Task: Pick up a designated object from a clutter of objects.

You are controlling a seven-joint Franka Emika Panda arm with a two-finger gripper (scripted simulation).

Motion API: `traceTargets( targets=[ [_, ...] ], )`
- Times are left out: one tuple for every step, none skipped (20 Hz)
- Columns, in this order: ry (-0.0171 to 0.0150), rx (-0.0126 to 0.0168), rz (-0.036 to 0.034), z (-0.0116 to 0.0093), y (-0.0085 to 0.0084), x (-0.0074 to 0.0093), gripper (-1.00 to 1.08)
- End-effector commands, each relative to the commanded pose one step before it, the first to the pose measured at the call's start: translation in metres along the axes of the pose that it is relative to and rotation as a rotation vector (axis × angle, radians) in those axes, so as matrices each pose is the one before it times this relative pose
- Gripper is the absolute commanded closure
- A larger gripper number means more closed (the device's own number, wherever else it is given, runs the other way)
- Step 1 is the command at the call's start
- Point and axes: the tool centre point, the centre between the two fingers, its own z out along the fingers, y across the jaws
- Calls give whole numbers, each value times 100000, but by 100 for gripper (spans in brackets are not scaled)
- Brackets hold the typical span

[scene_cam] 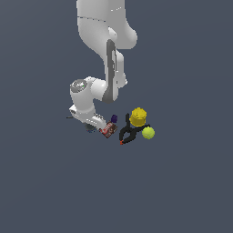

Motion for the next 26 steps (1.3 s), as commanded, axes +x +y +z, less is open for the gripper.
traceTargets(
  targets=[
    [38, 12, 11, 845, -7, -9, -92],
    [0, 0, 0, 221, -4, 0, -92],
    [19, 24, 38, 161, 15, 2, -92],
    [0, 0, 0, 122, -2, 1, -92],
    [0, 0, 0, 73, -2, 0, -92],
    [0, 0, 0, 24, -1, 0, -92],
    [0, 0, 0, 0, 0, 0, 108],
    [0, 0, 0, 0, 0, 0, 108],
    [0, 0, 0, 0, 0, 0, 108],
    [0, 0, 0, 0, 0, 0, 108],
    [0, 0, 0, 0, 0, 0, 108],
    [0, 0, 0, 0, 0, 0, 108],
    [0, 0, 0, 0, 0, 0, 108],
    [0, 0, 0, 0, 0, 0, 108],
    [0, 0, 0, 0, 0, 0, 108],
    [0, 0, 0, 0, 0, 0, 108],
    [133, 74, 27, -132, -13, 13, 108],
    [0, 0, 0, -19, -15, -9, 108],
    [0, 0, 0, -56, -45, -28, 108],
    [0, 0, 0, -94, -75, -47, 108],
    [0, 0, 0, -131, -104, -65, 108],
    [0, 0, 0, -168, -133, -84, 108],
    [0, 0, 0, -205, -163, -102, 108],
    [-9, 45, 16, -241, -184, -120, 108],
    [0, 0, 0, -279, -221, -139, 108],
    [0, 0, 0, -316, -250, -157, 108]
  ],
)
